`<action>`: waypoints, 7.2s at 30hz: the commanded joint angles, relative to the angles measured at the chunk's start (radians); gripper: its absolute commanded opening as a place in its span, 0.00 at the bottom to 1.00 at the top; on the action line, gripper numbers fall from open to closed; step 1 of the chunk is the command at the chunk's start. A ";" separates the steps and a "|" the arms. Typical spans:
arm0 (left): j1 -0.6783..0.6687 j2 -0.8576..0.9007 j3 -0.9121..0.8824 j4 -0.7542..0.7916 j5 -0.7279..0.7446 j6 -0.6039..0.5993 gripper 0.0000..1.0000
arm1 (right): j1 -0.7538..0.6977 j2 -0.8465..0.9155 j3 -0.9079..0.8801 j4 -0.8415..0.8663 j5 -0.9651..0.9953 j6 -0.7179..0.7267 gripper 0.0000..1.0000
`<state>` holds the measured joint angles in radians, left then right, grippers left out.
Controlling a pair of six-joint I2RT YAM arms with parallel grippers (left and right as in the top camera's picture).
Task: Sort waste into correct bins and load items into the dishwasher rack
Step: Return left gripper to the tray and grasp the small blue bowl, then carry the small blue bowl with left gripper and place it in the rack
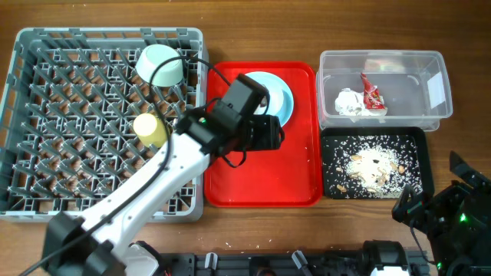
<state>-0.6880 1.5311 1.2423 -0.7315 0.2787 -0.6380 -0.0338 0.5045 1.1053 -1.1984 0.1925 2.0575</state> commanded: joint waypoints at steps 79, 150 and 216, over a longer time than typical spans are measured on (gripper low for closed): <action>-0.140 0.131 -0.064 0.198 -0.481 0.032 0.30 | 0.000 -0.003 -0.003 -0.001 0.017 0.014 1.00; 0.995 -0.428 -0.238 -0.789 1.043 0.788 0.04 | 0.000 -0.003 -0.003 -0.001 0.017 0.014 1.00; 0.911 -0.480 -0.267 -0.603 0.104 0.360 0.04 | 0.000 -0.003 -0.003 -0.001 0.017 0.014 1.00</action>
<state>0.2588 1.0153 0.9859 -1.3499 0.4160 -0.2359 -0.0338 0.5045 1.1053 -1.1999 0.1925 2.0575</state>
